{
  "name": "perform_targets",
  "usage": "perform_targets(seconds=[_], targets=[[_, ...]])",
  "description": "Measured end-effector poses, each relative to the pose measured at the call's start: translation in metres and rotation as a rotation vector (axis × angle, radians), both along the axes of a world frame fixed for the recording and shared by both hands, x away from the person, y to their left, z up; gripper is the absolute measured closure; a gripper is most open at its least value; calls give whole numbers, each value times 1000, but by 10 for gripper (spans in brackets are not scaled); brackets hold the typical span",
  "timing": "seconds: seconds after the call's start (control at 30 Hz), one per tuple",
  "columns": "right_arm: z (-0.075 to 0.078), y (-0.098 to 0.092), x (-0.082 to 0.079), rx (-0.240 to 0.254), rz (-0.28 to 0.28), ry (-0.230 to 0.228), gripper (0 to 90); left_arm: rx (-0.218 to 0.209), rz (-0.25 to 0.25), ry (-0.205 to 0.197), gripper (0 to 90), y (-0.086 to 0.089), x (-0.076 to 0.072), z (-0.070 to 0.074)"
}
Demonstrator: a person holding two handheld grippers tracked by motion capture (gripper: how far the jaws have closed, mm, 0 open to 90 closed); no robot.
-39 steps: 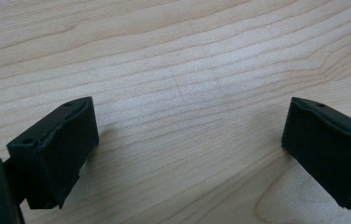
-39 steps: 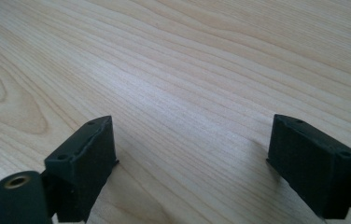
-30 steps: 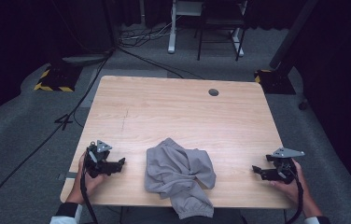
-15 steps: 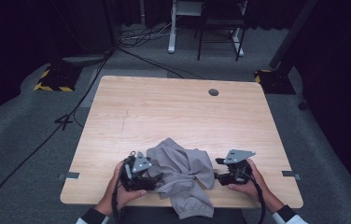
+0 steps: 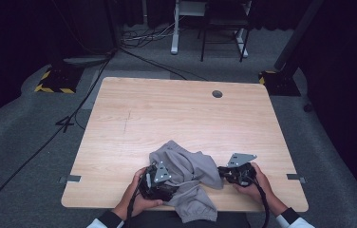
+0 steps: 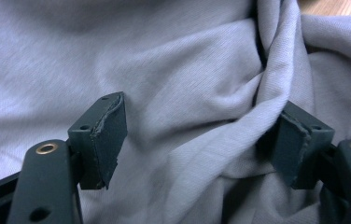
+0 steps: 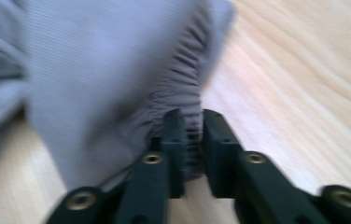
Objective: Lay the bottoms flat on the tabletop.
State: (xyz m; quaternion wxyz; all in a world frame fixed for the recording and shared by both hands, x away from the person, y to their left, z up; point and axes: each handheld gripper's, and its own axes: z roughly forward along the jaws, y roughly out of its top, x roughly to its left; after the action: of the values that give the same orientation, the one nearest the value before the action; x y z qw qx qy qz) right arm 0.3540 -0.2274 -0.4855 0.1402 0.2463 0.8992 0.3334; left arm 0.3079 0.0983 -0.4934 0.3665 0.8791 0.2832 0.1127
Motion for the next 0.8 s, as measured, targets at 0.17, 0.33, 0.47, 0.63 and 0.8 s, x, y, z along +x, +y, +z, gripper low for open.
perform_targets(seconds=[0.17,0.33,0.47,0.63,0.8], targets=[[-3,-18,12,-37,-79,-39,898,3,5,17,218,6,5,-1],[3,-26,14,48,-66,4,770,-14,11,27,192,15,10,-4],[6,-15,7,51,-30,4,657,-21,-2,21,187,16,11,-6],[7,-2,-9,80,41,15,545,-34,-9,8,188,18,10,-8],[7,5,-13,64,67,29,484,-35,-12,6,187,18,10,-8]])
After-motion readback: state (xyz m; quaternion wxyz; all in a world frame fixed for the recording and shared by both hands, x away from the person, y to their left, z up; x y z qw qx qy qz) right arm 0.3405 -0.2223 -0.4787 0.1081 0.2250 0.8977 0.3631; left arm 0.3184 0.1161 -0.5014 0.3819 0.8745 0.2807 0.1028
